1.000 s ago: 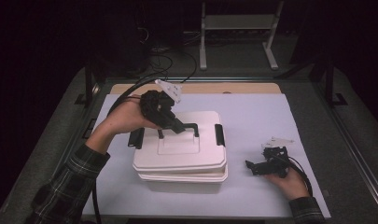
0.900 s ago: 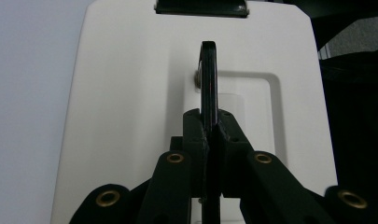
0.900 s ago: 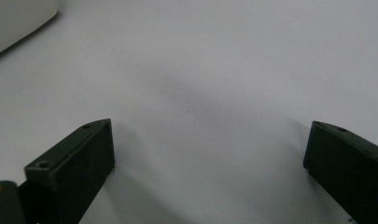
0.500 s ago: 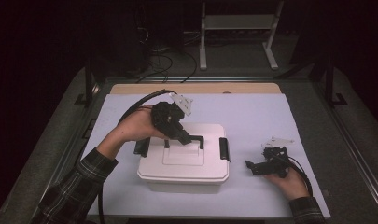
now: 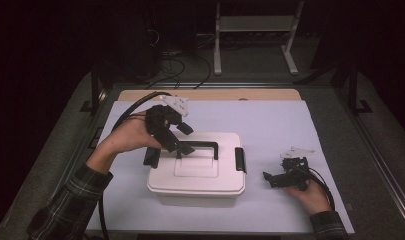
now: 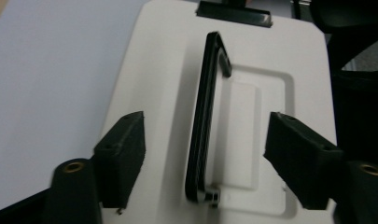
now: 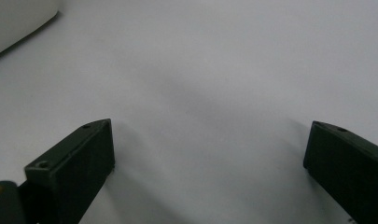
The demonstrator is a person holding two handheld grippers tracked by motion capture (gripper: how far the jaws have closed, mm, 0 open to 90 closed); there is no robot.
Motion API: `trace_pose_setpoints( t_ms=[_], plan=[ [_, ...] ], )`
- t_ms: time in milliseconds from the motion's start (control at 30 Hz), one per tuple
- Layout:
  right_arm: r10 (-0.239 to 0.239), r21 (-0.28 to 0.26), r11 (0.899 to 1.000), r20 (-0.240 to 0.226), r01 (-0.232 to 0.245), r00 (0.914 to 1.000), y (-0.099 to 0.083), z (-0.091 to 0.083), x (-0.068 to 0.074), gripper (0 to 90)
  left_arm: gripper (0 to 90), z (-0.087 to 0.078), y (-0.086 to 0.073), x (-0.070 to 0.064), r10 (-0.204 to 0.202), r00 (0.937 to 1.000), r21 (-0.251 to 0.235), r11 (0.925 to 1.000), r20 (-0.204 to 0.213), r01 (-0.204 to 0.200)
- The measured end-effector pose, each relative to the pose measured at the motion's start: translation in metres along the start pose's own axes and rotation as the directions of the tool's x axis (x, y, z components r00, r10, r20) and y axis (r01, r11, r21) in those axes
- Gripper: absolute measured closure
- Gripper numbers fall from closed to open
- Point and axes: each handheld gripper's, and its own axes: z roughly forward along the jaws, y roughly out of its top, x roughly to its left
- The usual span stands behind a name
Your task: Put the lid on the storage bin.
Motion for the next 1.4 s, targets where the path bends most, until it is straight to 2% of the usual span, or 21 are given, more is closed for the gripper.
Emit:
trace_pose_setpoints(
  t_ms=[200,467,600,667,733,767,833,967,1000,1033,1067,1100,1133,1167,1200,1233,1267,1300,1333,1367,1400],
  plan=[
    [-0.001,0.0,1.0,0.0,0.001,1.0,0.0,0.0,0.0,1.3,17.0,-0.016,-0.023,-0.003,-0.033,0.9982,-0.011,0.9994,-0.05,0.033],
    [-0.002,0.0,1.0,0.0,0.002,1.0,0.0,0.0,0.0,1.3,13.9,-0.034,-0.064,-0.006,-0.12,0.9863,-0.032,0.9926,-0.114,0.117],
    [-0.002,0.0,1.0,0.0,0.002,1.0,0.0,0.0,0.0,1.3,13.9,-0.04,-0.083,-0.008,-0.157,0.9766,-0.048,0.9873,-0.147,0.152],
    [-0.002,0.0,1.0,0.0,0.002,1.0,0.0,0.0,0.0,1.3,13.9,-0.043,-0.098,-0.01,-0.191,0.9658,-0.067,0.981,-0.175,0.182],
    [-0.002,0.0,1.0,0.0,0.002,1.0,0.0,0.0,0.0,1.3,13.8,-0.044,-0.103,-0.011,-0.2,0.9623,-0.074,0.9791,-0.184,0.19],
    [-0.002,0.0,1.0,0.0,0.002,1.0,0.0,0.0,0.0,1.3,13.8,-0.046,-0.114,-0.013,-0.221,0.9553,-0.087,0.9743,-0.196,0.208],
    [-0.002,0.0,1.0,0.0,0.002,1.0,0.0,0.0,0.0,1.3,13.8,-0.046,-0.119,-0.014,-0.23,0.9523,-0.092,0.9721,-0.2,0.216],
    [-0.002,0.0,1.0,0.0,0.002,1.0,0.0,0.0,0.0,1.3,13.8,-0.047,-0.146,-0.019,-0.287,0.9281,-0.124,0.9565,-0.237,0.264],
    [-0.002,0.0,1.0,0.0,0.002,1.0,0.0,0.0,0.0,1.3,13.8,-0.047,-0.146,-0.019,-0.287,0.9281,-0.124,0.9565,-0.237,0.264],
    [-0.002,0.0,1.0,0.0,0.002,1.0,0.0,0.0,0.0,1.3,13.2,-0.046,-0.156,-0.021,-0.307,0.9166,-0.13,0.9504,-0.256,0.282],
    [-0.002,0.0,1.0,0.0,0.002,1.0,0.0,0.0,0.0,1.3,13.0,-0.046,-0.156,-0.021,-0.307,0.9166,-0.13,0.9504,-0.256,0.282],
    [-0.002,0.0,1.0,0.0,0.002,1.0,0.0,0.0,0.0,1.3,13.0,-0.045,-0.161,-0.021,-0.316,0.9104,-0.129,0.948,-0.267,0.291],
    [-0.002,0.0,1.0,0.0,0.002,1.0,0.0,0.0,0.0,1.3,12.8,-0.044,-0.166,-0.021,-0.326,0.9031,-0.131,0.9449,-0.28,0.3],
    [-0.003,0.0,1.0,0.0,0.003,1.0,0.0,0.0,0.0,1.3,12.0,-0.041,-0.175,-0.022,-0.345,0.8882,-0.136,0.9382,-0.303,0.318],
    [-0.003,0.0,1.0,0.0,0.003,1.0,0.0,0.0,0.0,1.3,11.6,-0.041,-0.175,-0.022,-0.345,0.8882,-0.136,0.9382,-0.303,0.318],
    [-0.002,0.0,1.0,0.0,0.002,1.0,0.0,0.0,0.0,1.3,11.1,-0.04,-0.179,-0.022,-0.356,0.8806,-0.14,0.9344,-0.313,0.327],
    [-0.003,0.0,1.0,0.0,0.003,1.0,0.0,0.0,0.0,1.3,10.2,-0.036,-0.186,-0.023,-0.375,0.8651,-0.149,0.9268,-0.333,0.345],
    [-0.003,0.0,1.0,0.0,0.003,1.0,0.0,0.0,0.0,1.3,10.0,-0.034,-0.19,-0.023,-0.382,0.8576,-0.151,0.9241,-0.344,0.351],
    [-0.003,0.0,1.0,0.0,0.003,1.0,0.0,0.0,0.0,1.3,9.8,-0.034,-0.19,-0.023,-0.382,0.8576,-0.151,0.9241,-0.344,0.351],
    [-0.003,0.0,1.0,0.0,0.003,1.0,0.0,0.0,0.0,1.3,9.2,-0.029,-0.196,-0.023,-0.398,0.8392,-0.16,0.9175,-0.371,0.364],
    [-0.003,0.0,1.0,0.0,0.003,1.0,0.0,0.0,0.0,1.3,8.7,-0.029,-0.196,-0.023,-0.398,0.8392,-0.16,0.9175,-0.371,0.364]
  ],
)
